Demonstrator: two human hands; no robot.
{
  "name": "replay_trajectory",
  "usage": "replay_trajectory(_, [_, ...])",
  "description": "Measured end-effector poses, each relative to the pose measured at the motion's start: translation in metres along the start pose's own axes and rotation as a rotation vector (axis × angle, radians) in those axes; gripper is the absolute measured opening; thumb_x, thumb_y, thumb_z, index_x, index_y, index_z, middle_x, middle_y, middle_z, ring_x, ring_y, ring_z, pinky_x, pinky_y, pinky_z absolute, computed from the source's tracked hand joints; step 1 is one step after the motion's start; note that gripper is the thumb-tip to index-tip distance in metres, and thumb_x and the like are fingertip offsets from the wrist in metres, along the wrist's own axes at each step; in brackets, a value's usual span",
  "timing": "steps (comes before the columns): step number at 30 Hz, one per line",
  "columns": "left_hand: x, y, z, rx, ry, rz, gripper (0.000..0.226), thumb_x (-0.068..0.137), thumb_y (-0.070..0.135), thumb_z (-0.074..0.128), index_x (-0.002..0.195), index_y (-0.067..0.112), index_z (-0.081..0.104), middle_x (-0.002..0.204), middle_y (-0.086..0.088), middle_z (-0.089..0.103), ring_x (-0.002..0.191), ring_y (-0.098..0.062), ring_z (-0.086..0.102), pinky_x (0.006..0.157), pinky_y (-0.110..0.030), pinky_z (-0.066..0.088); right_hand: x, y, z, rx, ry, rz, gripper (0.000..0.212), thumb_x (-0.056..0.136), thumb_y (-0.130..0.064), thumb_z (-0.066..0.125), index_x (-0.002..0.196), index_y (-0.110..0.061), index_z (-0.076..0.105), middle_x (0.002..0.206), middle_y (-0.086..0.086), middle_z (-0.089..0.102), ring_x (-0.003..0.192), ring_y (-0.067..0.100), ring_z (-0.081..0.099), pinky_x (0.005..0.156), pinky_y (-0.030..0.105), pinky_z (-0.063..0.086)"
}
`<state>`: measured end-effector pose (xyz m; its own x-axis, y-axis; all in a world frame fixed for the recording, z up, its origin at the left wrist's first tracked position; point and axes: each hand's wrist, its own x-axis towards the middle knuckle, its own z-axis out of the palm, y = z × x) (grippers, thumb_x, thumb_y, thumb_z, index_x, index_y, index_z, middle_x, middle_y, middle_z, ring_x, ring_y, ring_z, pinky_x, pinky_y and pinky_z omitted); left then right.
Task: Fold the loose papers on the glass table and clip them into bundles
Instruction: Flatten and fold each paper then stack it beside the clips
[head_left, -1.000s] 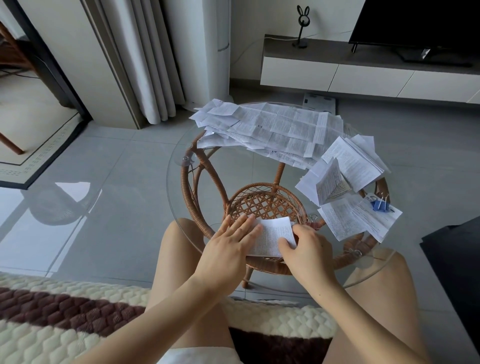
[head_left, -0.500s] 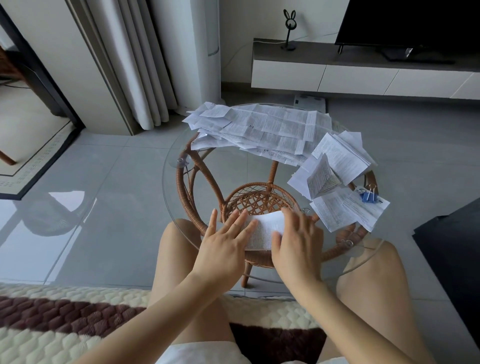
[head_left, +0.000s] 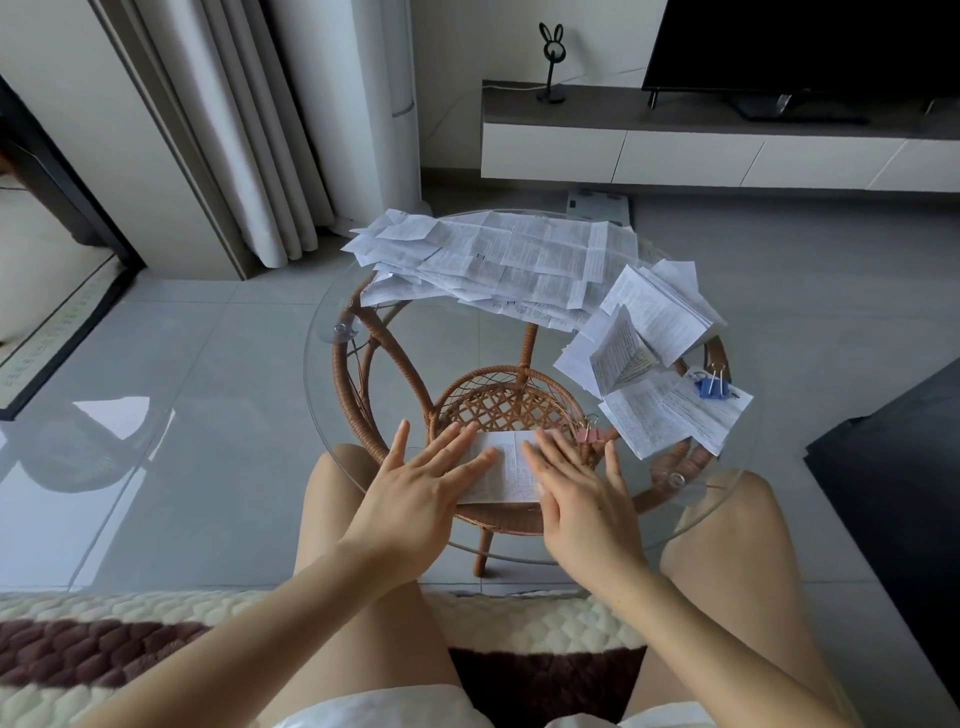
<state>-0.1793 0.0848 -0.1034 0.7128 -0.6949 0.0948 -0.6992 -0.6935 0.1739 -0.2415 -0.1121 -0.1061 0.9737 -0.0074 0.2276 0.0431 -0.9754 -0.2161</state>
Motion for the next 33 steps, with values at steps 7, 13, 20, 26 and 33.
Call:
replay_trajectory(7, [-0.002, -0.015, -0.003, -0.011, -0.056, 0.062, 0.057, 0.091, 0.025, 0.021, 0.145, 0.043, 0.028, 0.154, 0.005, 0.021, 0.144, -0.014, 0.014, 0.114, -0.048, -0.005, 0.000, 0.016, -0.008, 0.046, -0.152, -0.079, 0.073, 0.071, 0.002, 0.038, 0.141, -0.019, 0.043, 0.148, -0.003, 0.035, 0.139, 0.011, 0.018, 0.113, 0.057, 0.015])
replay_trajectory(13, [0.006, -0.015, -0.018, -0.095, 0.009, 0.088, 0.051, 0.089, 0.022, 0.029, 0.129, 0.036, 0.057, 0.142, 0.002, 0.048, 0.134, -0.015, 0.040, 0.114, -0.048, 0.019, -0.005, 0.011, -0.031, -0.091, -0.213, -0.242, 0.062, 0.088, -0.039, 0.020, 0.136, -0.015, 0.050, 0.146, 0.002, 0.040, 0.139, 0.017, 0.032, 0.115, 0.050, 0.008])
replay_trajectory(20, [0.051, 0.013, -0.053, -0.195, 0.174, -0.097, 0.024, 0.090, 0.010, 0.057, 0.104, 0.021, 0.074, 0.116, 0.005, 0.068, 0.107, -0.017, 0.061, 0.094, -0.024, 0.037, -0.003, 0.007, -0.028, -0.378, -0.045, -0.530, 0.044, 0.070, -0.013, 0.058, 0.113, -0.004, 0.062, 0.074, 0.012, 0.067, 0.069, 0.026, 0.065, 0.090, 0.041, 0.052])
replay_trajectory(26, [0.087, 0.023, -0.081, -0.282, 0.089, -0.221, 0.028, 0.095, 0.015, 0.048, 0.112, 0.026, 0.068, 0.127, 0.006, 0.061, 0.103, -0.013, 0.059, 0.079, -0.023, 0.047, -0.005, 0.002, -0.033, -0.625, -0.048, -0.565, 0.067, 0.061, -0.029, 0.072, 0.120, -0.004, 0.054, 0.067, 0.018, 0.064, 0.063, 0.029, 0.060, 0.087, 0.048, 0.052])
replay_trajectory(33, [0.110, 0.021, -0.100, -0.307, 0.081, -0.259, 0.026, 0.095, 0.015, 0.049, 0.111, 0.026, 0.067, 0.130, 0.005, 0.059, 0.105, -0.014, 0.060, 0.074, -0.024, 0.048, 0.000, -0.001, -0.045, -0.340, 0.143, -0.378, 0.030, 0.094, -0.021, 0.045, 0.073, -0.011, 0.064, 0.060, 0.004, 0.063, 0.053, 0.019, 0.062, 0.073, 0.038, 0.058])
